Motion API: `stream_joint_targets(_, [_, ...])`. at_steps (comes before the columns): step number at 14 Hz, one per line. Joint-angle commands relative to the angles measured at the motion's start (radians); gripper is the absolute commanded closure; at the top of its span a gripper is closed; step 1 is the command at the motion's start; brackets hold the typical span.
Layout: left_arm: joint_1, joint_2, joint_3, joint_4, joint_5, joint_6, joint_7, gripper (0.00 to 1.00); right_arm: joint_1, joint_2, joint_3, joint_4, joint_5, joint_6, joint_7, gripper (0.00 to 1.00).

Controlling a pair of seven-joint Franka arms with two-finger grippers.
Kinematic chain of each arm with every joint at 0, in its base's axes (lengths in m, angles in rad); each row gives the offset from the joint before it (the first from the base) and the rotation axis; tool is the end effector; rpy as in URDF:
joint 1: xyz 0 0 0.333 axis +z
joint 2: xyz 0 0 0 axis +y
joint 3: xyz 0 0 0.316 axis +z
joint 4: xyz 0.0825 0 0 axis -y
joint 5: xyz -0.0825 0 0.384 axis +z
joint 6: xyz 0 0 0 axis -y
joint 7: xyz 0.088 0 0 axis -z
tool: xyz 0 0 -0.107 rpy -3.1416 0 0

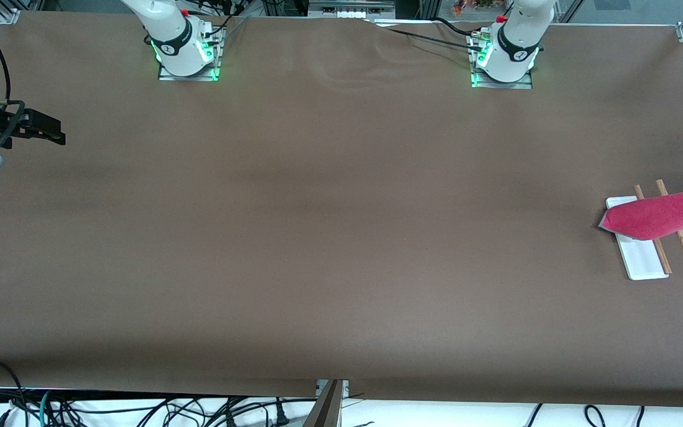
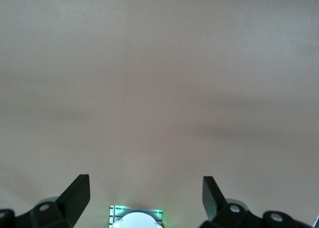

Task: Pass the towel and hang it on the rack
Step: 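Open the left gripper to release the towel onto the sticks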

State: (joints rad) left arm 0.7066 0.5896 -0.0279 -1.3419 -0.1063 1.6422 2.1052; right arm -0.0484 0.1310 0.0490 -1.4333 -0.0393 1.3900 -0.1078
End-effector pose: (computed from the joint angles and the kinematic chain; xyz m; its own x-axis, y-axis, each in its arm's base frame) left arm 0.5389 0.4257 0.3646 0.1869 -0.9516 0.2441 -0.9719 -0.1428 0.1873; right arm 0.5746 -0.0064 0.6000 0.9792 0.1018 -0.1757 0.1059 -0.9943 0.0141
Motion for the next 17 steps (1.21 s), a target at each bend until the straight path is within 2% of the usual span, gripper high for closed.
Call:
stream_joint_targets(1, [0.025,0.067,-0.013,0.069,0.014,-0.016,0.049,1.0,-0.001,-0.007,0.002,-0.013,0.015,0.012,0.004,0.0])
stream_joint_targets(8, [0.06,0.104,-0.015,0.072,0.002,0.044,0.107,0.99,0.001,-0.007,0.002,-0.013,0.015,0.012,0.005,0.0])
stream_joint_targets(9, [0.066,0.113,-0.015,0.072,-0.007,0.044,0.108,0.64,0.001,-0.007,0.002,-0.012,0.015,0.014,0.008,0.0])
stream_joint_targets(10, [0.085,0.134,-0.017,0.073,-0.027,0.044,0.114,0.03,0.001,-0.007,0.003,-0.012,0.015,0.014,0.005,0.0])
stream_joint_targets(12, [0.106,0.159,-0.015,0.072,-0.078,0.044,0.151,0.0,0.002,-0.007,0.005,-0.012,0.016,0.015,0.005,0.0])
stream_joint_targets(17, [0.106,0.156,-0.017,0.121,-0.078,0.024,0.151,0.0,0.004,-0.007,0.017,-0.01,0.013,0.026,0.004,0.0])
